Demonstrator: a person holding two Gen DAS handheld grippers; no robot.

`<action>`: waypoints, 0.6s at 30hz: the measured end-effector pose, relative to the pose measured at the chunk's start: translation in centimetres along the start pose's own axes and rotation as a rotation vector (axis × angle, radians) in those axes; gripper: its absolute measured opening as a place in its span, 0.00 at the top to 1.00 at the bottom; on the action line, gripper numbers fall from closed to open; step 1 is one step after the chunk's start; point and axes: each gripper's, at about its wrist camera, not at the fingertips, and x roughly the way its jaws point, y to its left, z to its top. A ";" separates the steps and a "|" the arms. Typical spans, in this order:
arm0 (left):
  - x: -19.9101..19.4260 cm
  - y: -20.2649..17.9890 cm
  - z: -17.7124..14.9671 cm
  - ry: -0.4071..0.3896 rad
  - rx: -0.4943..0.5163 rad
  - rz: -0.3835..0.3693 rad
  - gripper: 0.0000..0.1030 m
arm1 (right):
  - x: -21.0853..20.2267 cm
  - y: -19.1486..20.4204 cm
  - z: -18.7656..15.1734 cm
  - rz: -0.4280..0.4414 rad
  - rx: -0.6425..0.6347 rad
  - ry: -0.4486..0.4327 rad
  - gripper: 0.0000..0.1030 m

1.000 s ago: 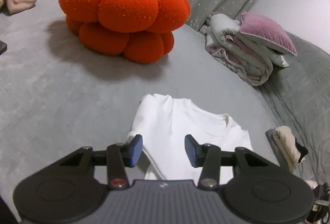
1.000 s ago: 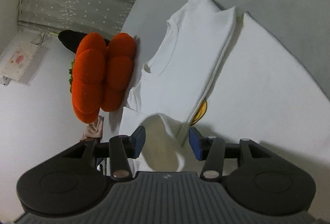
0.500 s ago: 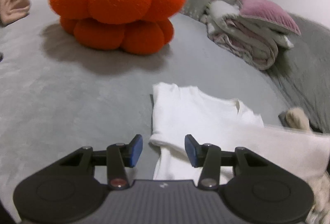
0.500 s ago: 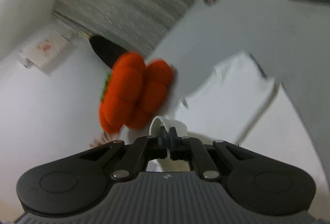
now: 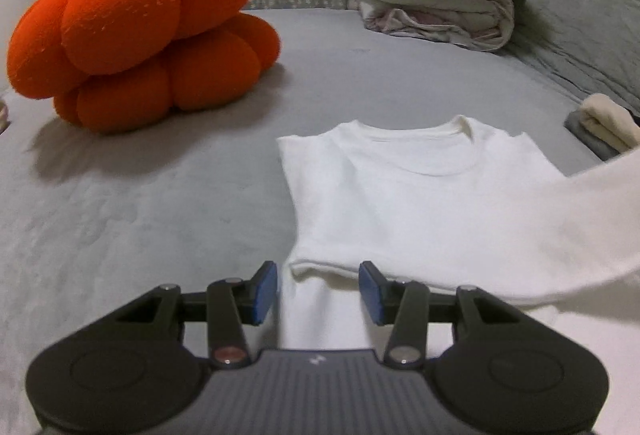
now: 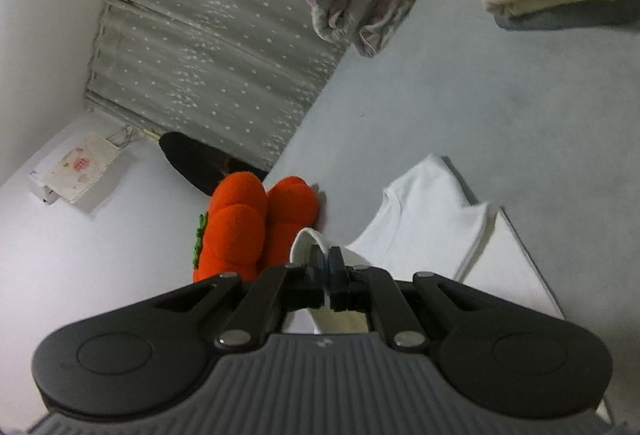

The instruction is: Fold clothes

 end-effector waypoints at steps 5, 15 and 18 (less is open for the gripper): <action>0.8 0.7 -0.2 0.006 0.030 0.036 0.55 | -0.9 -0.3 -0.3 -0.031 0.058 0.009 0.94; 1.2 1.8 -0.1 0.024 0.004 0.077 0.53 | -2.3 -6.1 -1.1 -0.213 0.237 0.012 0.89; 1.1 1.6 -0.2 0.020 0.023 0.087 0.53 | -2.0 -7.2 -0.9 -0.309 0.234 0.035 0.88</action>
